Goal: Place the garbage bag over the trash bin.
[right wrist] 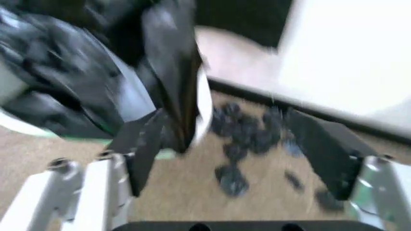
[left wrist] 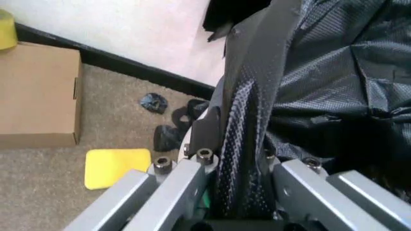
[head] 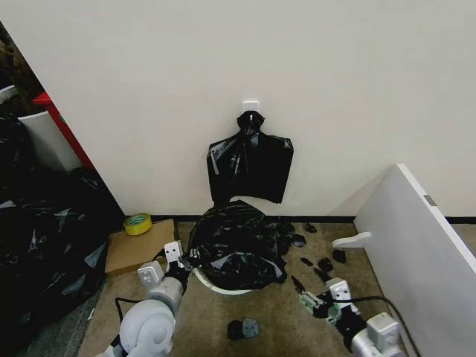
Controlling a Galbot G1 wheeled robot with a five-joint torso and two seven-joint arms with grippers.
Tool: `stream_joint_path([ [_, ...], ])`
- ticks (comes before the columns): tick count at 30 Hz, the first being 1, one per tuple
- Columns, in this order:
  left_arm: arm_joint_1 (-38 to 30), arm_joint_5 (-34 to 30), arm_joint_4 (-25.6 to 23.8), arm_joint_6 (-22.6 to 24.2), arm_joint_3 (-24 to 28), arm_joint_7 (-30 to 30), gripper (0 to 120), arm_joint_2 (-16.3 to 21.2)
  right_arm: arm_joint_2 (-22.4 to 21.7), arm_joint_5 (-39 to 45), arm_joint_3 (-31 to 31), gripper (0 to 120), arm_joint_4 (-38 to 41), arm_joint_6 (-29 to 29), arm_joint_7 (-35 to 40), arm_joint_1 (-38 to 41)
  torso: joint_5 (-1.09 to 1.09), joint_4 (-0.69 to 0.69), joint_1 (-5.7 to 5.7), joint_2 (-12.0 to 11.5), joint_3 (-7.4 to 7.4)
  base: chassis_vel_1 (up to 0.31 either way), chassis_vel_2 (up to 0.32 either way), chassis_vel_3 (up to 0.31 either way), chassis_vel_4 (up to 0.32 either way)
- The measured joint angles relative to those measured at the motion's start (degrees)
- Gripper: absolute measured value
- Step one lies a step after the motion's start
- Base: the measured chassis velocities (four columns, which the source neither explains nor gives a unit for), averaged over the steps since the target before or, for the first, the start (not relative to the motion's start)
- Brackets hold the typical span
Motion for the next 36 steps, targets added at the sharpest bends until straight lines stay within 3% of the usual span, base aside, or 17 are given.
stream_joint_path([
  [7, 0.85, 4.84, 0.01, 0.27, 0.97, 3.2, 1, 1.31, -2.38, -4.04, 4.06, 97, 5.43, 2.16, -8.35, -3.43, -0.01, -0.01, 0.0, 0.0, 0.0, 0.0, 0.0, 0.0, 0.0],
  [11, 2.37, 11.7, -1.22, 0.21, 2.67, 7.98, 1, 2.16, -5.86, 2.36, 0.51, 100, 7.7, -4.4, -12.67, 3.13, 0.01, 0.0, 0.0, 0.0, 0.0, 0.0, 0.0, 0.0, 0.0],
  [15, 2.98, 13.46, -2.17, 0.19, 3.23, 9.36, 1, 2.56, -8.59, 7.69, -1.02, 99, 7.36, -7.73, -13.84, 6.16, 0.0, 0.02, 0.0, 0.0, 0.0, 0.0, 0.0, 0.0, 0.0],
  [18, 4.32, 15.65, -3.27, 0.09, 3.42, 11.0, 1, 2.99, -11.43, 10.39, -3.52, 88, 5.07, -9.55, -14.84, 9.13, 0.0, 0.0, 0.01, 0.0, 0.01, 0.0, 0.0, 0.0, 0.0],
  [20, 4.44, 15.74, -3.37, 0.08, 3.43, 11.1, 1, 2.98, -11.51, 10.46, -3.74, 86, 4.92, -9.65, -14.88, 9.37, 0.0, 0.0, 0.01, 0.0, 0.01, 0.0, 0.0, 0.0, 0.0],
  [24, 5.53, 16.67, -4.34, 0.05, 3.54, 11.76, 1, 2.78, -11.73, 11.1, -7.02, 64, 3.27, -12.25, -14.65, 13.06, 0.0, 0.0, 0.01, 0.0, 0.0, 0.0, 0.0, 0.0, 0.0],
  [30, 5.78, 16.82, -4.99, 0.02, 3.54, 11.79, 1, 2.82, -11.94, 11.27, -7.75, 47, 2.35, -13.57, -14.46, 14.06, 0.0, 0.0, 0.01, 0.0, 0.0, 0.0, 0.0, 0.0, 0.0],
  [34, 6.02, 16.82, -5.12, 0.01, 3.48, 11.72, 1, 2.72, -12.12, 11.66, -7.74, 27, 2.43, -14.01, -14.65, 13.79, 0.0, 0.0, 0.0, 0.0, 0.0, 0.0, 0.0, 0.0, 0.0],
  [36, 6.02, 16.82, -5.12, 0.0, 3.48, 11.69, 1, 2.68, -12.13, 11.66, -7.74, 26, 2.45, -14.03, -14.66, 13.76, 0.0, 0.0, 0.01, 0.0, 0.0, 0.0, 0.0, 0.0, 0.0],
])
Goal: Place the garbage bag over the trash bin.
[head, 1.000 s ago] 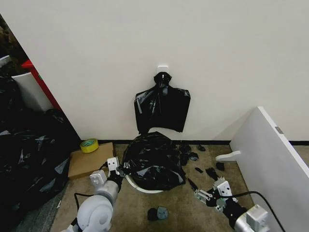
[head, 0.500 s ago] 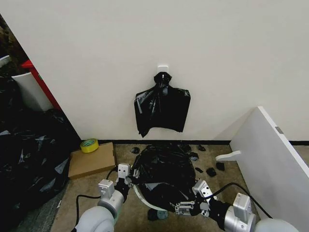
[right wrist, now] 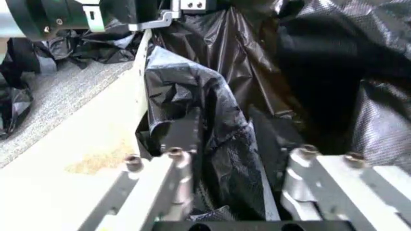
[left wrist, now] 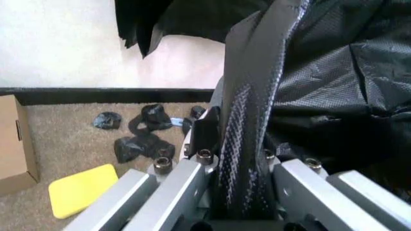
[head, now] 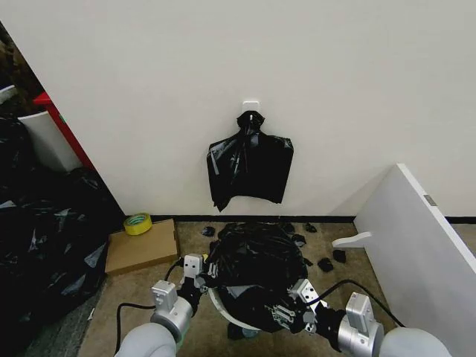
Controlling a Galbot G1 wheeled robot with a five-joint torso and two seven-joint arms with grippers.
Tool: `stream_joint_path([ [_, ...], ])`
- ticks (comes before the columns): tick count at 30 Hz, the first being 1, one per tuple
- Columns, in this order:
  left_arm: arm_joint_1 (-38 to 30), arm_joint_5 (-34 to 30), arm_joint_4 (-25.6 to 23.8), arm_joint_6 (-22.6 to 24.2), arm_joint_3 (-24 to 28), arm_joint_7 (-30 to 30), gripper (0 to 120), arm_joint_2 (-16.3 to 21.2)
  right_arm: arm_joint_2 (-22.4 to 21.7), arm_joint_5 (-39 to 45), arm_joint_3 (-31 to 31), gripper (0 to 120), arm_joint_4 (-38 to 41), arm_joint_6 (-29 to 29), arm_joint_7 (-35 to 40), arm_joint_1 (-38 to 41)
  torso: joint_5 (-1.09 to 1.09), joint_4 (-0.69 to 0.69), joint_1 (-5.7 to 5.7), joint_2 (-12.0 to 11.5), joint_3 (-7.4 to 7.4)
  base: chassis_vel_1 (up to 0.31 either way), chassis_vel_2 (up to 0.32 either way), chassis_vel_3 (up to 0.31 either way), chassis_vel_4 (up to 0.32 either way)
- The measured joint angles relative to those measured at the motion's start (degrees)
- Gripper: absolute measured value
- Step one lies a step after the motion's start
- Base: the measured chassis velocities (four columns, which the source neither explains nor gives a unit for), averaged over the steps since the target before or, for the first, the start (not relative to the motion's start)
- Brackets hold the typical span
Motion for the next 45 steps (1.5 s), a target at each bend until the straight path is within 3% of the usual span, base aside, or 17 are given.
stream_joint_path([
  [6, -0.11, -0.23, -0.03, 0.01, 0.2, -0.5, 1, -0.31, 0.01, -0.43, -0.18, 0, 0.26, 0.16, -0.04, -0.69, 0.0, 0.0, 0.0, 0.0, 0.0, 0.0, 0.0, 0.0, 0.0],
  [16, -1.87, -3.75, 0.92, 1.24, 0.37, -2.86, 1, -1.27, -0.09, -4.13, -1.06, 0, 0.68, 3.79, -0.08, -1.52, 0.0, 0.0, -0.01, 0.0, 0.0, 0.0, 0.0, 0.0, 0.0],
  [20, -4.73, -10.35, 2.4, 3.02, 0.43, -6.62, 1, -2.38, -0.39, -8.59, -1.37, 0, 1.19, 8.73, -2.33, -2.0, 0.0, 0.0, -0.01, 0.0, 0.0, 0.0, 0.0, 0.0, 0.0],
  [29, -8.44, -18.09, 3.93, 3.97, 0.69, -11.11, 1, -3.43, -0.45, -17.97, -3.61, 0, -2.17, 17.1, -8.31, -3.27, -0.01, 0.0, -0.01, 0.0, 0.0, 0.0, 0.0, 0.0, 0.0],
  [34, -10.44, -25.54, 4.17, 4.97, 0.41, -15.45, 1, -4.57, 1.05, -22.5, -6.52, 0, -6.24, 21.63, -12.19, -1.95, -0.02, 0.0, -0.01, 0.0, 0.0, 0.0, 0.0, 0.0, 0.0],
  [45, -12.53, -37.22, 2.8, 5.66, -0.87, -21.99, 1, -6.07, 6.67, -29.34, -11.59, 0, -15.77, 26.87, -11.43, 3.79, -0.01, 0.0, -0.01, 0.0, 0.0, 0.0, 0.0, 0.0, 0.0],
])
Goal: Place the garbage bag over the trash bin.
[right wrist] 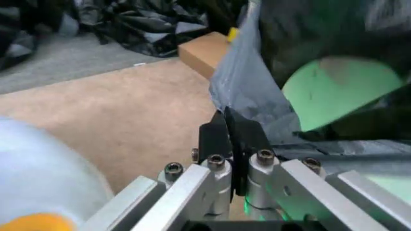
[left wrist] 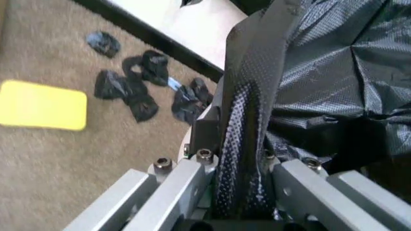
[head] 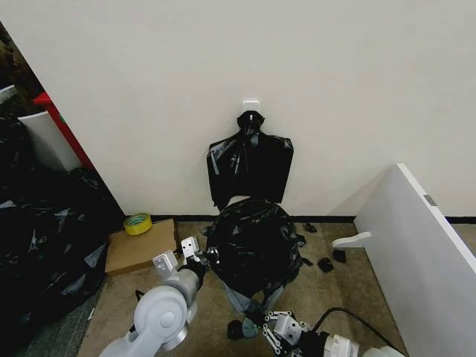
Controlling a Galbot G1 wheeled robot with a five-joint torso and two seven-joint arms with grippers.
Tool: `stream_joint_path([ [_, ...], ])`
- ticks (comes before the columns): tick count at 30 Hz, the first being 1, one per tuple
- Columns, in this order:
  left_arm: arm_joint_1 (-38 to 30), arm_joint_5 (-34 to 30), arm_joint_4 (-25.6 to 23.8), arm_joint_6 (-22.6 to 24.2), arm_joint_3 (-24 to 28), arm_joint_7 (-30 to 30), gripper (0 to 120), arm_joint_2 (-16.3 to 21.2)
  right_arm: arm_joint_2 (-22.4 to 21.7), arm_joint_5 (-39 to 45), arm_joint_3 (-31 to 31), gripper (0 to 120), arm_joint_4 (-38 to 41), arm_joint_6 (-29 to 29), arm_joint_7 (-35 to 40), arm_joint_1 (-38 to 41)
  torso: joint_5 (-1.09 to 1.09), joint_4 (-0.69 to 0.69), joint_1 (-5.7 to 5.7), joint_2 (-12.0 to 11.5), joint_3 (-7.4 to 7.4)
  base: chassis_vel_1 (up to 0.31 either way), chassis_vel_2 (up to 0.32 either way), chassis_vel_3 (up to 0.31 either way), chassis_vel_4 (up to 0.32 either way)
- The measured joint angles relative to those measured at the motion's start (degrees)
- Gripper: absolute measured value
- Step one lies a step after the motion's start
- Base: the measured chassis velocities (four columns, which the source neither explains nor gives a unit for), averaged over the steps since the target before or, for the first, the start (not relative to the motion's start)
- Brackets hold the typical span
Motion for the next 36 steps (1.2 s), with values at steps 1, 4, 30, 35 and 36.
stream_joint_path([
  [1, -0.23, -2.74, -0.74, 0.23, -0.55, -1.56, 1, -0.24, 1.9, -0.14, -0.39, 0, -2.1, 0.52, 0.89, 1.15, 0.02, 0.01, 0.0, 0.0, 0.0, 0.0, 0.0, 0.0, 0.0],
  [4, -0.22, -4.84, -1.59, 0.54, -0.94, -2.68, 1, -0.04, 4.27, -1.46, -1.2, 0, -5.68, 1.18, 1.89, 2.83, 0.01, 0.0, 0.0, 0.0, 0.0, 0.0, 0.0, 0.0, 0.0],
  [30, 1.43, -5.99, -3.16, 1.79, -2.49, -3.08, 1, 1.43, 4.57, -5.31, 1.07, 15, -6.9, 2.91, 5.1, -2.51, 0.0, 0.0, 0.0, 0.0, 0.0, 0.0, 0.0, 0.0, 0.0],
  [35, 0.56, -5.75, -1.38, 1.41, -2.84, -2.72, 1, 1.92, 3.44, -2.63, 3.21, 33, -6.03, 3.99, 3.49, -4.19, 0.01, 0.0, 0.0, 0.0, 0.0, 0.0, 0.0, 0.0, 0.0],
  [36, 0.42, -5.67, -1.08, 1.34, -2.89, -2.65, 1, 2.07, 3.28, -1.89, 3.53, 36, -5.83, 4.15, 3.32, -4.46, 0.01, 0.0, 0.0, 0.0, 0.0, 0.0, 0.0, 0.0, 0.0],
])
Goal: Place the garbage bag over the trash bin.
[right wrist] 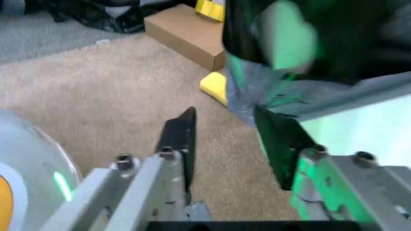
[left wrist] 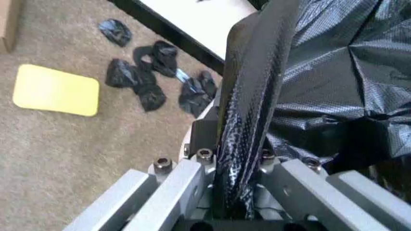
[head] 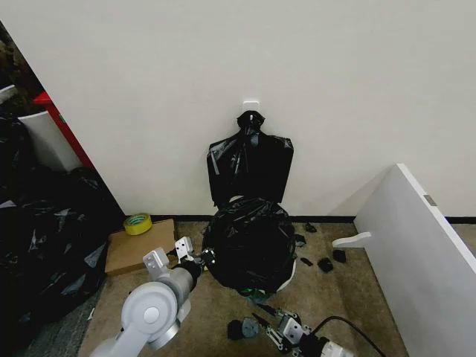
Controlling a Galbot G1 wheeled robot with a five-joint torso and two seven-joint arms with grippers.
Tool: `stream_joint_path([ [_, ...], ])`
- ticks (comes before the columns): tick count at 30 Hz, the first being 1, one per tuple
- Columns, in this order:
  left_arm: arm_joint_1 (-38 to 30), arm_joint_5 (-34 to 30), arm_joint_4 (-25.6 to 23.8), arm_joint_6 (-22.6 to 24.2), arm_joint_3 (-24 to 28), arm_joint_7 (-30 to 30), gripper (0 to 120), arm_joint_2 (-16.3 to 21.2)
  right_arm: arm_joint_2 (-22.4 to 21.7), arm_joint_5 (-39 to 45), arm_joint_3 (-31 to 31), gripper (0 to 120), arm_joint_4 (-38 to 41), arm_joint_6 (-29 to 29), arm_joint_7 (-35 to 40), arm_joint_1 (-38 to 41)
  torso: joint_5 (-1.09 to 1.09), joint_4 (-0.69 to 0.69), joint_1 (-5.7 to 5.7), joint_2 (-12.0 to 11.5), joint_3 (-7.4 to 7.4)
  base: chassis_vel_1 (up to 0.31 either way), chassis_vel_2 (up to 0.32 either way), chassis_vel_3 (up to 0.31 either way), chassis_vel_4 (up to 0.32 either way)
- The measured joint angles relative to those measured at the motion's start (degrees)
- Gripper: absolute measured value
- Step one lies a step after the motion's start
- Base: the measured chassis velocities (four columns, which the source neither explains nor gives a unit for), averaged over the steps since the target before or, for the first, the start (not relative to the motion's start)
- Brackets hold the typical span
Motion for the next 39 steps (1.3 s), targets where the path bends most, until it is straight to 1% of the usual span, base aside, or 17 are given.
stream_joint_path([
  [2, -0.09, 0.21, 0.3, -0.05, -0.04, 0.18, 1, 0.18, -0.16, 0.61, 0.3, 39, 0.26, 0.16, -0.19, -0.33, 0.0, 0.0, 0.0, 0.0, 0.0, 0.0, 0.0, 0.0, 0.0],
  [5, -0.07, 3.02, 1.6, -0.54, -0.07, 2.3, 1, 0.99, -1.0, 2.41, 2.01, 53, 1.7, 0.66, -1.34, -2.36, 0.0, 0.0, 0.0, 0.0, 0.0, 0.0, 0.0, 0.0, 0.0],
  [9, 2.02, 14.3, 3.48, -2.66, -0.08, 10.66, 1, 2.25, -3.84, 10.52, 4.56, 69, 6.46, 0.09, -4.25, -6.4, 0.0, -0.01, 0.0, 0.0, 0.0, 0.0, 0.0, 0.0, 0.0],
  [10, 2.02, 14.3, 3.48, -2.66, -0.08, 10.66, 1, 2.25, -3.84, 10.52, 4.56, 69, 6.46, 0.09, -4.25, -6.4, 0.0, -0.01, 0.0, 0.0, 0.0, 0.0, 0.0, 0.0, 0.0],
  [11, 3.09, 18.98, 3.91, -3.88, -0.05, 13.58, 1, 2.5, -4.88, 13.55, 5.52, 75, 8.16, 0.32, -5.92, -7.4, -0.01, 0.01, 0.0, 0.0, 0.0, 0.0, 0.0, 0.0, 0.0],
  [13, 4.98, 25.68, 4.46, -7.03, 0.16, 18.24, 1, 2.63, -6.22, 19.49, 7.14, 84, 9.81, 2.36, -10.15, -8.0, -0.01, 0.01, 0.0, 0.0, 0.0, 0.0, 0.0, 0.0, 0.0],
  [15, 6.36, 28.85, 4.62, -9.55, 0.28, 21.33, 1, 2.61, -6.81, 24.51, 8.3, 90, 10.97, 3.0, -12.3, -7.58, 0.0, 0.0, 0.0, 0.0, 0.0, 0.0, 0.0, 0.0, 0.0],
  [17, 7.55, 31.03, 5.05, -11.88, 0.28, 24.49, 1, 2.63, -7.09, 31.23, 9.67, 97, 12.35, 2.25, -12.55, -6.37, 0.0, 0.0, 0.0, 0.0, 0.0, 0.0, 0.0, 0.0, 0.0],
  [18, 7.55, 31.03, 5.05, -11.88, 0.28, 24.49, 1, 2.63, -7.09, 31.23, 9.67, 97, 12.35, 2.25, -12.55, -6.37, 0.0, 0.0, 0.0, 0.0, 0.0, 0.0, 0.0, 0.0, 0.0],
  [21, 9.88, 33.17, 5.71, -16.5, -0.39, 31.91, 1, 2.97, -7.11, 44.93, 12.97, 100, 14.32, -2.75, -8.64, -2.68, 0.01, 0.0, 0.0, 0.0, 0.0, 0.0, 0.0, 0.0, 0.0],
  [23, 11.64, 35.22, 6.29, -20.56, -0.67, 36.81, 1, 3.02, -7.35, 57.3, 16.22, 100, 14.54, -6.6, -5.94, 0.85, 0.0, 0.0, 0.0, 0.0, 0.0, 0.0, 0.0, 0.0, 0.0],
  [25, 12.77, 37.11, 7.05, -23.76, -0.81, 39.63, 1, 3.02, -7.85, 66.86, 18.9, 100, 13.76, -9.21, -4.8, 3.62, 0.01, 0.01, 0.0, 0.0, 0.0, 0.0, 0.0, 0.0, 0.0],
  [26, 12.77, 37.11, 7.05, -23.76, -0.81, 39.63, 1, 3.02, -7.85, 66.86, 18.9, 100, 13.76, -9.21, -4.8, 3.62, 0.01, 0.01, 0.0, 0.0, 0.0, 0.0, 0.0, 0.0, 0.0],
  [30, 13.35, 39.09, 8.6, -28.8, -1.24, 43.34, 1, 3.18, -9.38, 81.6, 22.26, 100, 10.12, -13.58, -4.17, 8.69, 0.01, 0.0, 0.0, 0.0, 0.0, 0.0, 0.0, 0.0, 0.0],
  [33, 13.05, 39.5, 9.29, -30.56, -1.73, 44.81, 1, 3.34, -10.71, 85.67, 22.33, 100, 6.79, -16.0, -4.49, 11.92, 0.01, -0.01, 0.0, 0.0, 0.0, 0.0, 0.0, 0.0, 0.0],
  [36, 12.83, 41.04, 9.95, -31.78, -2.23, 46.0, 1, 3.64, -12.26, 85.81, 20.77, 100, 4.19, -17.4, -5.87, 14.24, 0.01, 0.0, 0.0, 0.0, 0.0, 0.0, 0.0, 0.0, 0.0],
  [39, 12.82, 42.27, 10.26, -33.04, -2.56, 47.77, 1, 4.14, -14.33, 83.56, 18.33, 100, 1.57, -18.96, -7.99, 16.19, 0.01, 0.01, 0.0, 0.0, 0.01, 0.0, 0.0, 0.0, 0.0],
])
